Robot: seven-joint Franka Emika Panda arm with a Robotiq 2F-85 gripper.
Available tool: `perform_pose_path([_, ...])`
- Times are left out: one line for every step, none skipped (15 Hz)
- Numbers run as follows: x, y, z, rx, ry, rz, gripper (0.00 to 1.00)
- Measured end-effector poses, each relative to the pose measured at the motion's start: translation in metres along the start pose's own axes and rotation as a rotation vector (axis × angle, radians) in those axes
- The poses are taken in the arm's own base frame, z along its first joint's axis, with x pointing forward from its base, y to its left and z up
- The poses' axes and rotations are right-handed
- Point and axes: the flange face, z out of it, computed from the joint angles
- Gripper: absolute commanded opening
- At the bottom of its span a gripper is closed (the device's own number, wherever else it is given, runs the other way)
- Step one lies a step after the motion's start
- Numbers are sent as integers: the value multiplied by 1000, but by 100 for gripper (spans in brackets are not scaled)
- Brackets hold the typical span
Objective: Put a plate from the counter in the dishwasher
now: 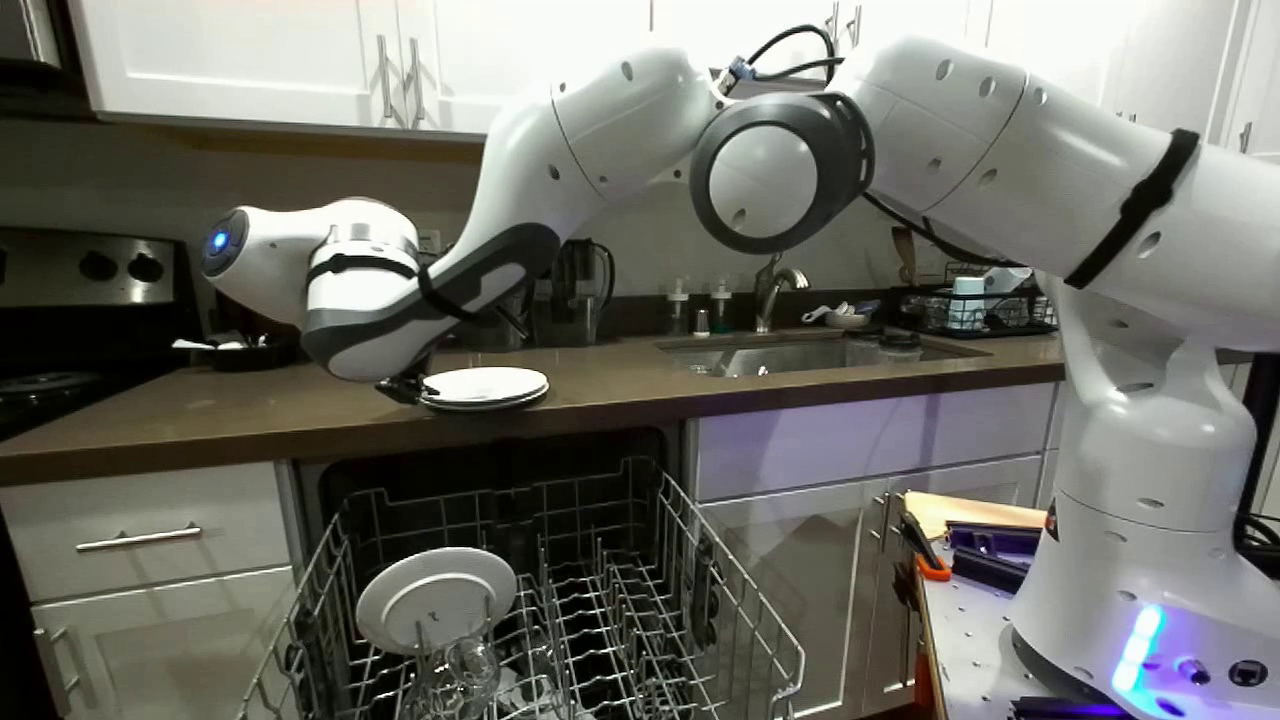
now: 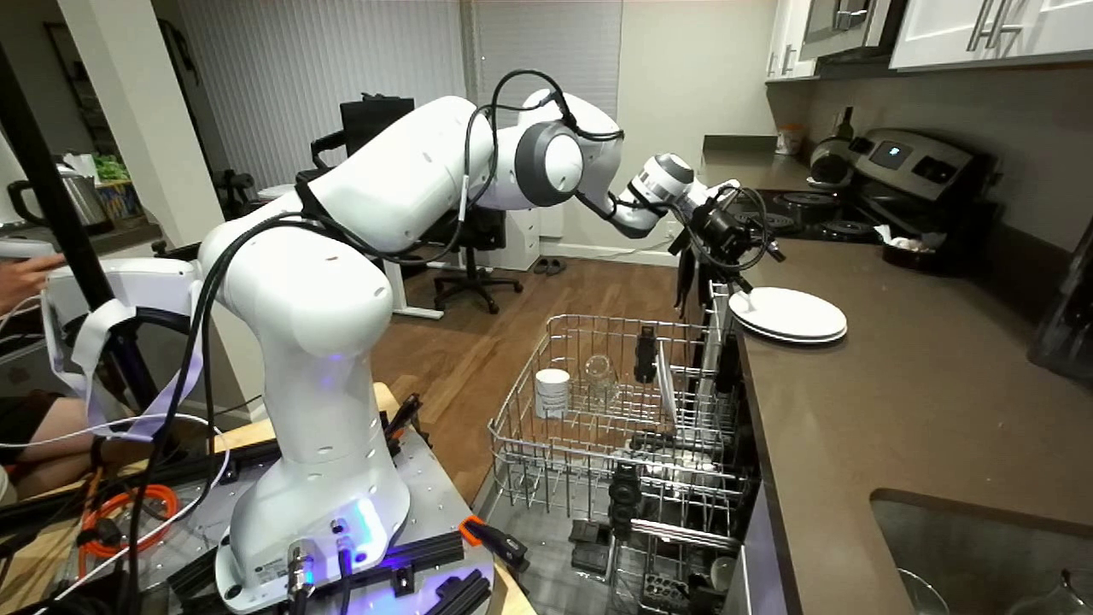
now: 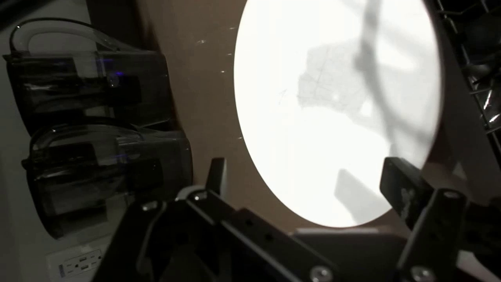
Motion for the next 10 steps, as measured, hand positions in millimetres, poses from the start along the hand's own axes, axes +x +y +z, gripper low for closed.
perform_pose_path([-1, -1, -2, -3, -3, -2, 100])
perform_pose_path([-1, -3, -5, -5, -4, -4, 100])
perform_pose_path([-2, -4, -7, -7, -7, -5, 100])
perform_pose_path([-2, -5, -10, -9, -8, -6, 100])
perform_pose_path([-3, -6, -12, -12, -12, -8, 100])
perform_pose_path([-4, -7, -15, -15, -17, -9, 100])
perform_pose_path([-5, -8, -17, -20, -23, -11, 100])
perform_pose_path([-6, -9, -19, -25, -32, -14, 100])
perform_pose_path([-7, -10, -20, -29, -40, -15, 100])
perform_pose_path([-8, -11, -21, -31, -44, -16, 100])
